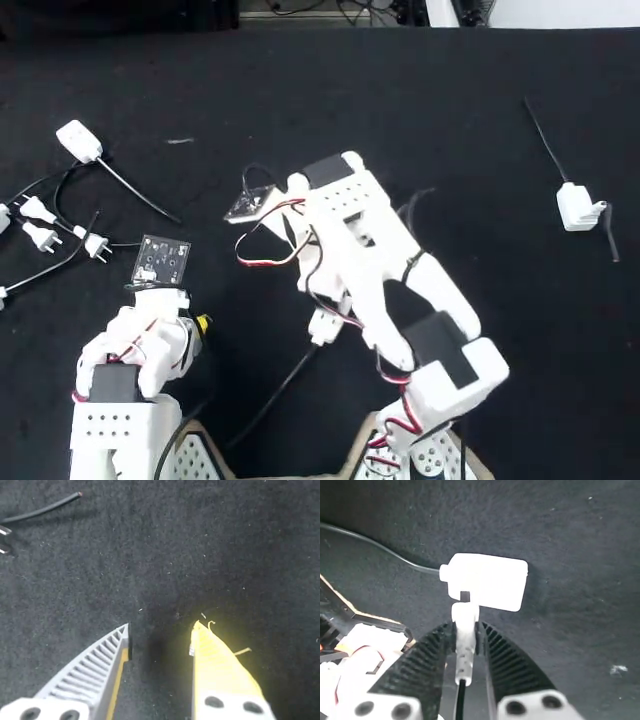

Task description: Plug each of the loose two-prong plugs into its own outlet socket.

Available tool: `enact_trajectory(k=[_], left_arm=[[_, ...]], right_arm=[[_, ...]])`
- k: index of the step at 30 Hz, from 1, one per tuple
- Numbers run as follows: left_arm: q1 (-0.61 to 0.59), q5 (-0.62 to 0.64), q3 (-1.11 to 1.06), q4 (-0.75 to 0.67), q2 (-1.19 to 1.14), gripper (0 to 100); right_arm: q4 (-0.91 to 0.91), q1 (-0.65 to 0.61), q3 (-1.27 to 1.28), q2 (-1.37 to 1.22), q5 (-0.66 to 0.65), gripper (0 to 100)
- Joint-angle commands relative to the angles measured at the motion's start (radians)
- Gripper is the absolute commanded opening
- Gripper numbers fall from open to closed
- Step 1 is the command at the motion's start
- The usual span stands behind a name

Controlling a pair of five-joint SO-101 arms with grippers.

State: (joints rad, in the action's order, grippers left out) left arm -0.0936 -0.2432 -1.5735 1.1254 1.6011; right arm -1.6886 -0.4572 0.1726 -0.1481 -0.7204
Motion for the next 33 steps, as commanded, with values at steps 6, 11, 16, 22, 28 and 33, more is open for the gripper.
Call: enact_trajectory(k=[6,11,16,22,28,33], left_arm=[[-0.005,-0.003,0.005,-0.014,0.011,20],[-0.005,-0.003,0.005,-0.014,0.011,20],[-0.005,-0.005,0.005,-0.014,0.011,20],[-0.001,-0.006,0.005,-0.014,0.011,20],[-0.001,-0.008,0.005,-0.014,0.011,20],[-0.001,-0.008,0.005,-0.014,0.011,20]], right_arm=[[0.021,0.018,-0.053,-0.024,-0.014,1.1],[0.051,0.028,-0.053,-0.027,-0.014,1.1],[0.083,0.094,-0.053,-0.027,-0.055,1.1],[0.081,0.149,-0.053,-0.019,-0.157,1.1],[0.112,0.115,-0.061,-0.027,-0.167,1.1],[0.149,0.114,-0.051,-0.027,-0.143,1.1]])
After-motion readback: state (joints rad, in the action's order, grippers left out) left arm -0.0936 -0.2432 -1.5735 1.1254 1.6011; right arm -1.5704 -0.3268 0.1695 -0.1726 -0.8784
